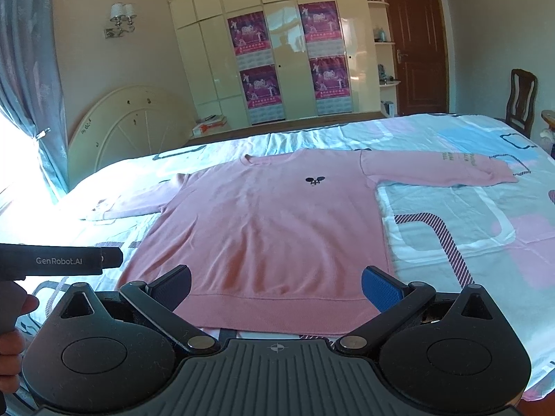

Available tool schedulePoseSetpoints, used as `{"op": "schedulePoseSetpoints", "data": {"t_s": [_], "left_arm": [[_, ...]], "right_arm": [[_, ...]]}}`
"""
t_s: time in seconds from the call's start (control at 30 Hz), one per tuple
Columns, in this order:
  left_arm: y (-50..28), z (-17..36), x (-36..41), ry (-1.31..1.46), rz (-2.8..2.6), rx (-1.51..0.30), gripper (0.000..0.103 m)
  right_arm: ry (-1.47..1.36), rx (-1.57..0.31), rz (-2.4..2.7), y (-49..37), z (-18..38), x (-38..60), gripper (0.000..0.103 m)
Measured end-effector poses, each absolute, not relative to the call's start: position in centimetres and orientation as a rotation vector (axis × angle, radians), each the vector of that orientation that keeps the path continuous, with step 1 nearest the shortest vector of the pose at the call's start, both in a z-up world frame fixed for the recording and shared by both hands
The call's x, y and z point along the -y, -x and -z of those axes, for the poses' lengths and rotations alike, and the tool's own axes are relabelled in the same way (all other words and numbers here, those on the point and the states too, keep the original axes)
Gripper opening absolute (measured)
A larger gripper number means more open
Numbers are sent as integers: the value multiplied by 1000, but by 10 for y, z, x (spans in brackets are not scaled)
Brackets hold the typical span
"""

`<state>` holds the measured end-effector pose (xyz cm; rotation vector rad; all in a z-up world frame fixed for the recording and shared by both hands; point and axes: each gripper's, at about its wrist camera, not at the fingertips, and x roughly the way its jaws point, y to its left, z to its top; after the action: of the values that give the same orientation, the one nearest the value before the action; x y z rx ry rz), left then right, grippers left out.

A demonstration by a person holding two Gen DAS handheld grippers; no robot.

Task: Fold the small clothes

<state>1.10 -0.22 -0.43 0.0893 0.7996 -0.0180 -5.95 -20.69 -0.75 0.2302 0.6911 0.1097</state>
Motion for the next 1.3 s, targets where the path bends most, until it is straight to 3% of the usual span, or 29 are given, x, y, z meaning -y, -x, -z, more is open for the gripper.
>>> {"op": "schedulePoseSetpoints", "data": {"t_s": [0.37,0.93,1.3], "left_arm": [[-55,10,-6,-87,40,-786,103],[-185,23,-23,-114,129,-782,103],[-239,45,-10,-102,115,-806,103]], "right_arm": [[-208,-690,-57,30,16,212,103],[-246,-675,105,-68,24,223,103],[-326,-690,208,-118,42,296,103]]}}
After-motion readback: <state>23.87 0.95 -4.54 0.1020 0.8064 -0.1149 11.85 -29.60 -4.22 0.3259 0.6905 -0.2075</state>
